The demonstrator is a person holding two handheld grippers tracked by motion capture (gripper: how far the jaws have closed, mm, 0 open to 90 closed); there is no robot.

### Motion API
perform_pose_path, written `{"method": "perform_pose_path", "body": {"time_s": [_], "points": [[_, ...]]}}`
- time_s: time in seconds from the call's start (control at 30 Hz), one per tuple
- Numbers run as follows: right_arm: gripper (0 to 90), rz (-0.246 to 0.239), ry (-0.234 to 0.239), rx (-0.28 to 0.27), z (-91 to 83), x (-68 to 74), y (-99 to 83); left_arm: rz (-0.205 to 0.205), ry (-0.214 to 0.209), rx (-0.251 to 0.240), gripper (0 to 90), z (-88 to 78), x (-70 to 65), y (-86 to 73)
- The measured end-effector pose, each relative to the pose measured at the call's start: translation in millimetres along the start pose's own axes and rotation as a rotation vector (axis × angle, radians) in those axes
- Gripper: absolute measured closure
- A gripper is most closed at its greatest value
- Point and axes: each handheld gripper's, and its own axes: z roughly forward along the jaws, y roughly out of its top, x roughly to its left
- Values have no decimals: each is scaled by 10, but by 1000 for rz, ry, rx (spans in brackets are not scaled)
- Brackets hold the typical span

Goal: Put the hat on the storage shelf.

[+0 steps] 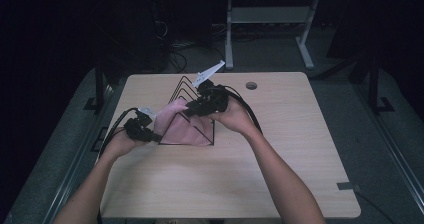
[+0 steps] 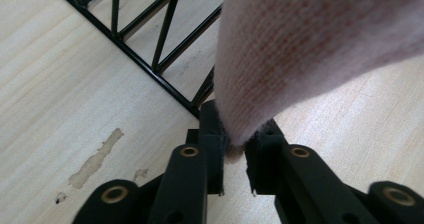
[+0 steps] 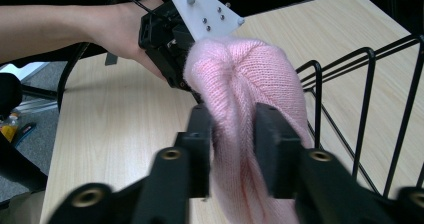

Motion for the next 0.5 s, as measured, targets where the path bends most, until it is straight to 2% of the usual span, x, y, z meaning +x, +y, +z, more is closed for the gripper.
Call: {"method": "perform_pose_path", "body": {"time_s": [0.03, 0.07, 0.1, 0.2, 0.37, 0.4, 0.5], "points": [[601, 0, -3, 0, -5, 0, 0, -13, 0, -4, 768, -9, -3, -4], [545, 7, -16, 2, -22, -2, -2, -10, 3, -1, 742, -16, 4, -6], [530, 11, -18, 4, -34, -6, -4, -14, 4, -5, 727, -31, 2, -10], [498, 24, -21, -14, -99, -17, -40, -16, 3, -19, 688, -72, -2, -17], [443, 41, -33, -38, -206, -28, -163, 4, 22, -33, 635, -150, -51, -31], [434, 57, -35, -43, -232, -32, -192, 4, 22, -34, 623, -164, -58, -35], [419, 63, -58, -56, -300, -27, -250, -3, 14, -38, 606, -193, -71, -41]]}}
